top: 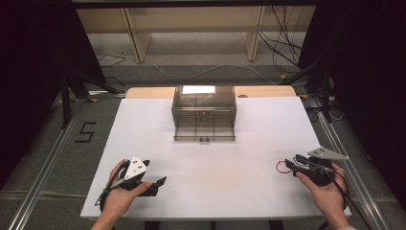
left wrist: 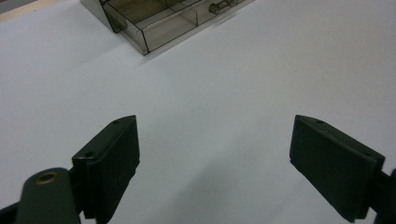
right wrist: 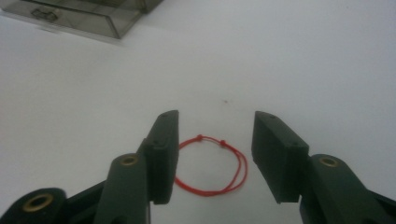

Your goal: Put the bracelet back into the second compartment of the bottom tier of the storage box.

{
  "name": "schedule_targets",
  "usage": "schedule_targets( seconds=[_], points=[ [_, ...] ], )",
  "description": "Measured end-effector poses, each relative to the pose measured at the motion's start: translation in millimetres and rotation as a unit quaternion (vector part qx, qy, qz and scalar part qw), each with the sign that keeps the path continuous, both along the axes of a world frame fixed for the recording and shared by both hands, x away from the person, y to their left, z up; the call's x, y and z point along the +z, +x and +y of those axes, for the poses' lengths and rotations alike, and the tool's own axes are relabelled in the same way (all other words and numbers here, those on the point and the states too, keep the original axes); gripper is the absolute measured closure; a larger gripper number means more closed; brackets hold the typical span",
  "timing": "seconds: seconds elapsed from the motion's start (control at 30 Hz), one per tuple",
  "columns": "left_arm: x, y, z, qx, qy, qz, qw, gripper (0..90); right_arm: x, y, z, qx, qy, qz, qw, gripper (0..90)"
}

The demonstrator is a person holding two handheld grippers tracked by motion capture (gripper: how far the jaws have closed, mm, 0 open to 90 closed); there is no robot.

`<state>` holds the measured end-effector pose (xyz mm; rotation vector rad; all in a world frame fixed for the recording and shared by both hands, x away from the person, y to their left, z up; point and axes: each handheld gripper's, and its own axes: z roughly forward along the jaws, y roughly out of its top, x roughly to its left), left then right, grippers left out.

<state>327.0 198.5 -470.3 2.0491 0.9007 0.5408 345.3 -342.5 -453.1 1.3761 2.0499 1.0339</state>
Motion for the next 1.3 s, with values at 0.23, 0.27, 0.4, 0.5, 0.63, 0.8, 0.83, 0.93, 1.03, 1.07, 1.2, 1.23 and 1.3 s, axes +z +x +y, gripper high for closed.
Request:
schedule_targets(
  seconds=[0.23,0.27,0.4,0.5,0.63,0.8,0.83,0.93,1.03,1.07,1.2,1.23,1.3],
  points=[
    [-0.7,0.8,1.1,0.004,-0.004,0.001,1.0000,15.9,-7.2,22.7,-7.5,-0.011,-0.011,0.032,0.9994,60.5],
    [-0.6,0.8,1.5,0.004,-0.002,0.001,1.0000,15.9,-7.7,25.6,-7.8,-0.010,-0.016,0.035,0.9992,61.7],
    [-0.7,0.7,1.3,0.004,-0.002,0.000,1.0000,15.9,-11.6,34.0,-5.9,0.004,-0.033,0.049,0.9983,64.9],
    [-1.3,1.2,1.1,0.003,-0.002,0.001,1.0000,15.9,-17.7,39.1,-3.0,0.026,-0.053,0.070,0.9958,66.5],
    [-1.7,1.7,1.1,0.003,-0.001,0.002,1.0000,15.9,-20.2,42.6,-1.2,0.037,-0.061,0.072,0.9948,67.4],
    [-1.7,1.0,1.1,0.003,0.000,0.002,1.0000,15.9,-24.3,47.6,1.1,0.048,-0.070,0.083,0.9929,72.5],
    [-1.8,1.0,1.0,0.003,0.000,0.003,1.0000,15.9,-24.5,47.9,1.4,0.052,-0.071,0.082,0.9928,74.0],
    [-2.1,1.2,0.8,0.002,0.001,0.004,1.0000,15.9,-24.2,48.2,2.7,0.057,-0.070,0.086,0.9923,79.4],
    [-2.3,1.2,1.1,0.002,0.001,0.004,1.0000,15.9,-24.6,48.7,2.8,0.059,-0.064,0.089,0.9922,84.9],
    [-2.5,1.3,1.1,0.002,0.000,0.005,1.0000,15.9,-24.6,48.9,2.8,0.061,-0.062,0.090,0.9922,86.5],
    [-2.8,2.0,0.9,0.001,-0.002,0.005,1.0000,15.9,-24.3,49.2,3.1,0.060,-0.059,0.093,0.9922,89.0],
    [-2.9,2.3,0.8,0.001,-0.001,0.006,1.0000,16.0,-24.3,49.3,3.2,0.060,-0.060,0.092,0.9922,89.6],
    [-3.2,2.6,0.6,0.001,-0.001,0.007,1.0000,16.0,-23.6,48.9,3.4,0.057,-0.058,0.092,0.9924,90.0]
  ],
)
